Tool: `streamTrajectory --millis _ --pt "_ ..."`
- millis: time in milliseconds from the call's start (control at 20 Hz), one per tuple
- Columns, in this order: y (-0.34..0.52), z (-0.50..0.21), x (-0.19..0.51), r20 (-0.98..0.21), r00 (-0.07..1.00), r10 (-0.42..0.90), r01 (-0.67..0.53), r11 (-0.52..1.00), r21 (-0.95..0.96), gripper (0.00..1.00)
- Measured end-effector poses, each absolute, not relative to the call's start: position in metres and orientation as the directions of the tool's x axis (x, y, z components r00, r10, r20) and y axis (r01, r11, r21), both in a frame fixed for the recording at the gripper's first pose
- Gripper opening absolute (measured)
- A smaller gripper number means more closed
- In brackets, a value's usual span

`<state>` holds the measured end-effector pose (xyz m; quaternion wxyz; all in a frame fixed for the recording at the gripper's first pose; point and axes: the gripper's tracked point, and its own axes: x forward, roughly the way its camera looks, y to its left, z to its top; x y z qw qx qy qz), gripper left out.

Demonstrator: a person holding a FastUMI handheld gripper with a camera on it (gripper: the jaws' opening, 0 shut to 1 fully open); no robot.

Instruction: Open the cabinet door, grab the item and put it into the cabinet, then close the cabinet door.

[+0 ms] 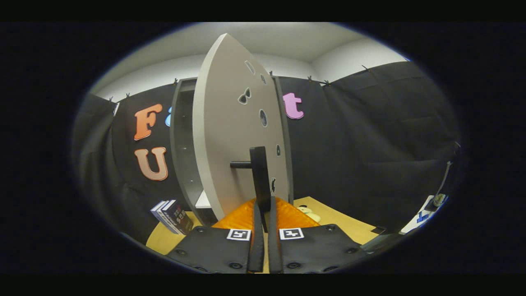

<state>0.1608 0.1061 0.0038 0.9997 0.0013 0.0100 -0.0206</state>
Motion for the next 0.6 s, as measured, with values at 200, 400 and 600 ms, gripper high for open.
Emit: streamTrajectory --millis 200,400,600 --pt "0.088 0.005 0.15 -0.029 0.994 -0.108 0.109 0.994 0.029 0.11" --pt "0.065 0.001 0.144 -0.027 0.976 -0.216 0.217 0.976 0.019 0.1" --pt "0.042 0.003 0.134 0.003 0.95 -0.313 0.313 0.95 0.014 0.09"
